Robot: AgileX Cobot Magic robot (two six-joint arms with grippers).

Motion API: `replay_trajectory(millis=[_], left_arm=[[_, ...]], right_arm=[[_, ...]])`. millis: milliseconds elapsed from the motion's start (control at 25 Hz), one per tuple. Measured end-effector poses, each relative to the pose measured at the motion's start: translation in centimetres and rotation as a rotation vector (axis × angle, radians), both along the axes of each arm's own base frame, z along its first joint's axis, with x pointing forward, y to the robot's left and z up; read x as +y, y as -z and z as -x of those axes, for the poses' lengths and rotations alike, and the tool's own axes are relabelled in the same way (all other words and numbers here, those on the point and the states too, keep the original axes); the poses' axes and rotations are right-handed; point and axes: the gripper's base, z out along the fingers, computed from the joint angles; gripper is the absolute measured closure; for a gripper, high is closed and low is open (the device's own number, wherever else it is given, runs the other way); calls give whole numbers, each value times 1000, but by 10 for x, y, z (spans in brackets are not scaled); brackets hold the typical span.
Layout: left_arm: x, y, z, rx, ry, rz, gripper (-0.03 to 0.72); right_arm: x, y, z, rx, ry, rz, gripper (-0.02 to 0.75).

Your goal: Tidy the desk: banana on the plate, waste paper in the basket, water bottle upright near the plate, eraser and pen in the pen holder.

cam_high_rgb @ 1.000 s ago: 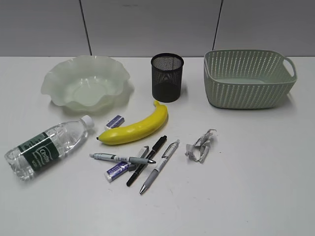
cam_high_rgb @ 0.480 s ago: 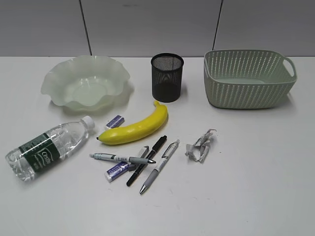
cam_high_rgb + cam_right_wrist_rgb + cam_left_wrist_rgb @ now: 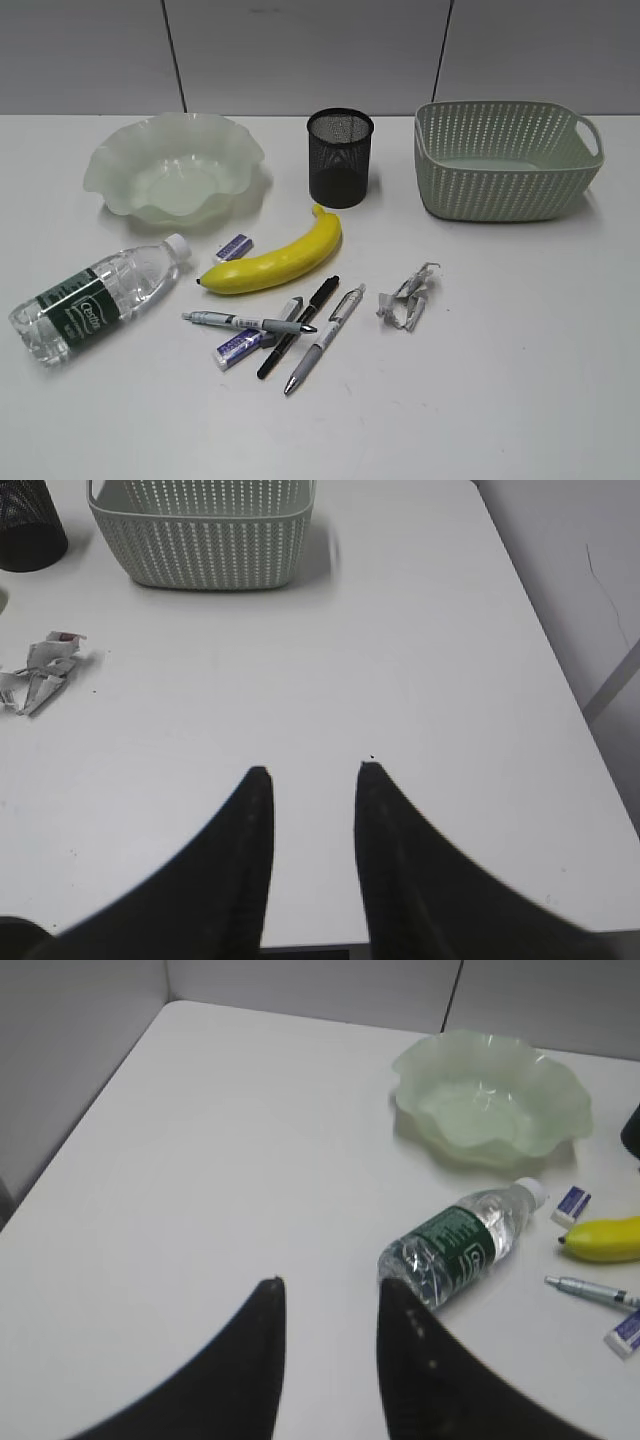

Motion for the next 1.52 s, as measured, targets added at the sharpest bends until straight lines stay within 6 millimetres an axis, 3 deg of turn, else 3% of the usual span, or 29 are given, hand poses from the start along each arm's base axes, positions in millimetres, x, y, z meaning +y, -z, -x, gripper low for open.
replay_trajectory(millis=[160,320,480,720,920,1160,1320,1520], left_arm=[[-3,-20,-11,-149,23,2,450],[-12,-37,-45,-215,79,64,450],[-24,-46,-96,-226,155,88,450],[-45,-26,-184,9,280,-14,450],[-95,-2,-233,194,507,-109,410],[-169,28,-293,457,703,-161,269],[-212,49,-330,614,799,-204,251],[-249,79,-362,798,890,-253,235]], right_arm=[[0,0,0,0,0,0,498],[0,0,0,0,0,0,498],[0,0,0,0,0,0,498],[0,0,0,0,0,0,498],[0,0,0,0,0,0,498],[0,0,0,0,0,0,498],[0,0,0,0,0,0,498],[0,0,0,0,0,0,498]])
